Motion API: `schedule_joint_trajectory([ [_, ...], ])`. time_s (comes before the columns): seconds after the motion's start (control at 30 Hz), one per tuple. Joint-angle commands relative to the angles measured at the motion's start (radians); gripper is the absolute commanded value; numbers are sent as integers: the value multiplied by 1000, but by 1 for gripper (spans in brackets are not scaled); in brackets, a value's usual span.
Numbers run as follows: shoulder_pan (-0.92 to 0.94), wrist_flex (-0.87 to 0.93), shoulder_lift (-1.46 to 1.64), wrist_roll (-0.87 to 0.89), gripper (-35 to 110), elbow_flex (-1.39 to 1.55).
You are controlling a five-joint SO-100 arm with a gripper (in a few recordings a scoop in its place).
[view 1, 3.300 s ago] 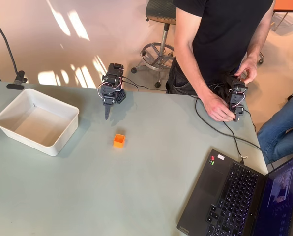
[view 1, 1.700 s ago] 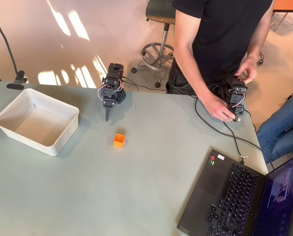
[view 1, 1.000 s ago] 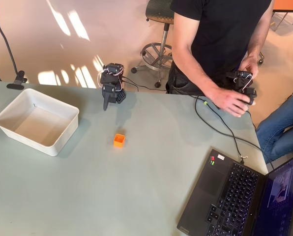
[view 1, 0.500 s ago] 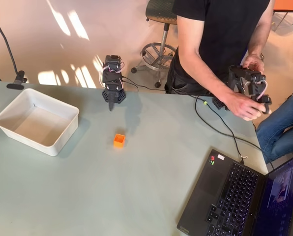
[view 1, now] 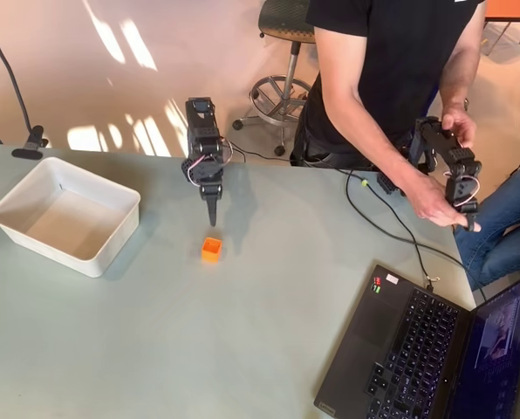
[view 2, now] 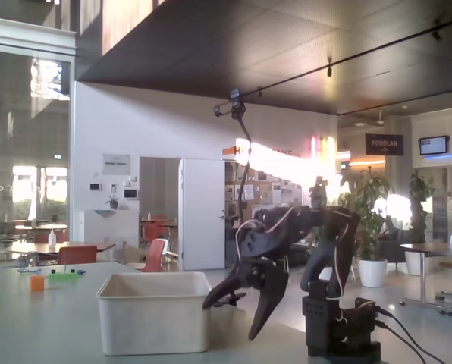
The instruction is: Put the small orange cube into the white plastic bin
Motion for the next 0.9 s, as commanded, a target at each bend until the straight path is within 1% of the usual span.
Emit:
schedule_joint_trajectory([
  [0.0, -3, -54, -55, 74, 66, -44],
  [0.13, -5, -83, -123, 127, 65, -54],
  [0.63, -6, -83, -477, 140, 65, -242],
  [0.73, -6, -83, -535, 195, 64, -276],
  [0.87, -6, -83, -581, 207, 64, -282],
])
